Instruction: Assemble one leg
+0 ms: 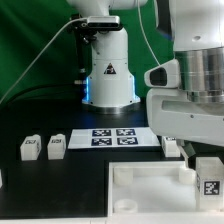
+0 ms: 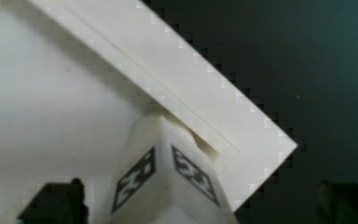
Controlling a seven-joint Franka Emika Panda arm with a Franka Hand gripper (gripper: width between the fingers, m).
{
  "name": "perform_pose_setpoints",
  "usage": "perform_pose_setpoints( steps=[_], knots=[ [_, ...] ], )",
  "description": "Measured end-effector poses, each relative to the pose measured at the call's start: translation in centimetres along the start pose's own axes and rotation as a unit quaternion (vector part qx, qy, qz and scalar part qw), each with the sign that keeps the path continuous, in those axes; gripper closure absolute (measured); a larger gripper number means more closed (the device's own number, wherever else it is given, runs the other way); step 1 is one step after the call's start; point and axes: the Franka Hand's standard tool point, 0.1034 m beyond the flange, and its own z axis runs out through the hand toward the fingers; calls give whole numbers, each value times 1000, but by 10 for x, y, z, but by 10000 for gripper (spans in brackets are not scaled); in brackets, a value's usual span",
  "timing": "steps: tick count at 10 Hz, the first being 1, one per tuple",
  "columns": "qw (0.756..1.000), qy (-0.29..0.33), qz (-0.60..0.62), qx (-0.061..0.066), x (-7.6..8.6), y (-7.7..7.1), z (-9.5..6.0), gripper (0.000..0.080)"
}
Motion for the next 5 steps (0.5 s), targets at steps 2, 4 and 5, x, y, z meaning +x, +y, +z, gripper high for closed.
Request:
perform_pose_setpoints(
  steps=[2,4,5],
  knots=[
    [987,5,-163,-13,4,4,-1,150],
    [963,5,-270,-21,7,7,-1,150],
    [964,5,-264,-21,6,7,0,284]
  ],
)
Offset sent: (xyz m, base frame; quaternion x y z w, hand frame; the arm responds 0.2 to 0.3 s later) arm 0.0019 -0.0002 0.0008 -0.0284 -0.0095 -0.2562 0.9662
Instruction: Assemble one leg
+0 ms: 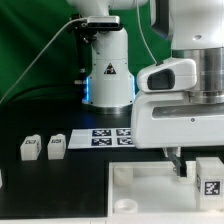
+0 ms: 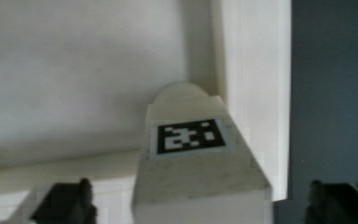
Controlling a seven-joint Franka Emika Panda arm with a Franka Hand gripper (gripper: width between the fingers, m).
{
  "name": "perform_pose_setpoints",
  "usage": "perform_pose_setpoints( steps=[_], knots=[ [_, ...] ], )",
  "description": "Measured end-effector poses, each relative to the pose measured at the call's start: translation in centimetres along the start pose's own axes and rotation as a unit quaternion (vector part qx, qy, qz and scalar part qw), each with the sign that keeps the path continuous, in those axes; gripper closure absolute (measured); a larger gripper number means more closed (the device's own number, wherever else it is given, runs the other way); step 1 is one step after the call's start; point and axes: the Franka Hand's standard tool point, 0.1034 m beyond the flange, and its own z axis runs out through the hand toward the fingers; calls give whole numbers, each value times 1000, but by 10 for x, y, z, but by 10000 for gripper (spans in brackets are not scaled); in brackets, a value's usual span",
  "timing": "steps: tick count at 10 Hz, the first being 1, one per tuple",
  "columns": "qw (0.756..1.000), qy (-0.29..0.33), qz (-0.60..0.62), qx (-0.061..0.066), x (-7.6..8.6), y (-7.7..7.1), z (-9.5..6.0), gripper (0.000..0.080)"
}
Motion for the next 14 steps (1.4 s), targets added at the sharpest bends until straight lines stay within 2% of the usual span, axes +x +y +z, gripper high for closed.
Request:
perform_pose_setpoints(
  steps=[1,2,3,5,6,7,8,10,12,14],
  knots=[
    [1000,0,22,0,0,0,0,284],
    [1000,0,22,0,0,0,0,421],
    [999,0,46,-1,0,1,0,508],
    [987,-1,160,0,0,2,0,508],
    [972,-4,236,-2,1,3,0,508],
    [948,-11,317,-6,1,2,-1,508],
    [902,-18,431,-14,2,1,-1,508],
    [797,-37,603,-9,3,1,0,508],
    [724,-38,689,-6,4,0,0,508],
    [677,-37,735,-9,4,0,0,508]
  ],
)
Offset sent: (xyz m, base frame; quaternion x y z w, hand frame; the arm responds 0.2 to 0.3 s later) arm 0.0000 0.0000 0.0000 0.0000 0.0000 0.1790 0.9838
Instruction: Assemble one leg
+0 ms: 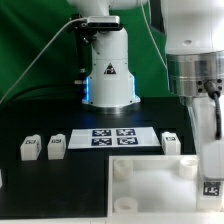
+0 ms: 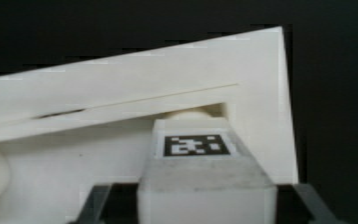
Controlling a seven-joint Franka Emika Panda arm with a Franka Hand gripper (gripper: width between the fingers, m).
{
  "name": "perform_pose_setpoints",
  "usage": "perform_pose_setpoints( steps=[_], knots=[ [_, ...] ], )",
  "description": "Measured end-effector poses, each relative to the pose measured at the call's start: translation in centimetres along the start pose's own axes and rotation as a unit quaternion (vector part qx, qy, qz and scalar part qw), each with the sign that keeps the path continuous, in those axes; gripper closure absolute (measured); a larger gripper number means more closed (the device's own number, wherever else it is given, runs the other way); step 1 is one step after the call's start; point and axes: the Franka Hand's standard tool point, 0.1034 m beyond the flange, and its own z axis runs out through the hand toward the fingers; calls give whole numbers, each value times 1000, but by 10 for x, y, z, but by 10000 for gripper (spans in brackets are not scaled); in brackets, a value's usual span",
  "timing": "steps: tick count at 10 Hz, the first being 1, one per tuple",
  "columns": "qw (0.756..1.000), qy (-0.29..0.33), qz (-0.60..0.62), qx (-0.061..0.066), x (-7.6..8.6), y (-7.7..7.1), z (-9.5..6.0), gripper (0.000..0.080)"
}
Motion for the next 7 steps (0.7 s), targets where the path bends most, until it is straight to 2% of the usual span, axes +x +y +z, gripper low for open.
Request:
perform_pose_setpoints(
  steps=[1,2,4,6,7],
  knots=[
    [999,6,34,2,-1,0,0,508],
    [999,21,45,-3,1,3,-1,508],
    [999,21,30,-4,0,4,0,506],
    [999,20,30,-5,-1,5,1,253],
    [999,20,27,-6,-4,8,1,183]
  ],
)
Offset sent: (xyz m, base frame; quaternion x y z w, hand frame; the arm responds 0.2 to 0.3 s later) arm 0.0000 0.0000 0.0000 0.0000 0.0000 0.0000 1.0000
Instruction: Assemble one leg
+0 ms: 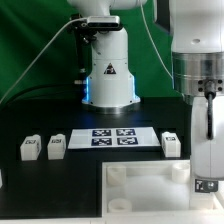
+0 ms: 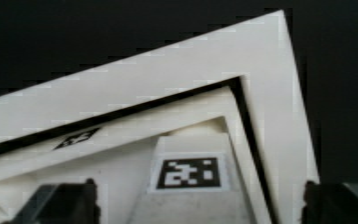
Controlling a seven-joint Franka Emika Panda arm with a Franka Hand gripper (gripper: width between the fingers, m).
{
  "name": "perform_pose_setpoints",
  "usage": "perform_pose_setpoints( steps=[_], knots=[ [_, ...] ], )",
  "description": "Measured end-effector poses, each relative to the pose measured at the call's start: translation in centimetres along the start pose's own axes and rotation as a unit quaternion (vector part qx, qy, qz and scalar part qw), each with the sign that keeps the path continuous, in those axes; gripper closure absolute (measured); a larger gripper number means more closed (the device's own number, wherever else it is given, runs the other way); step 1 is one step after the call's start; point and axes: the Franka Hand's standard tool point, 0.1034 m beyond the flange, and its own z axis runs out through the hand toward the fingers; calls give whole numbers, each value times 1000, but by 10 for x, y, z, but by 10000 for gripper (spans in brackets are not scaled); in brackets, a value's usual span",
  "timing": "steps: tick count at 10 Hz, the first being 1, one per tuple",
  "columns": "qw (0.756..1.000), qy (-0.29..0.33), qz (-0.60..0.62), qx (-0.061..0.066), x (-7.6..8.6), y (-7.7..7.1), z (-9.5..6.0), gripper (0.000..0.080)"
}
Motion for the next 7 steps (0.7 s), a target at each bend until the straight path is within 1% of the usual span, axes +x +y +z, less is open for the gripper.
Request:
perform_pose_setpoints(
  steps=[1,2,3,7],
  knots=[
    [1000,-2,-3,1,-4,2,-3,183],
    [1000,-4,-7,2,-7,5,-8,156],
    [1000,-5,-8,2,-9,8,-11,151],
    [1000,-4,-9,1,-8,9,-9,150]
  ],
)
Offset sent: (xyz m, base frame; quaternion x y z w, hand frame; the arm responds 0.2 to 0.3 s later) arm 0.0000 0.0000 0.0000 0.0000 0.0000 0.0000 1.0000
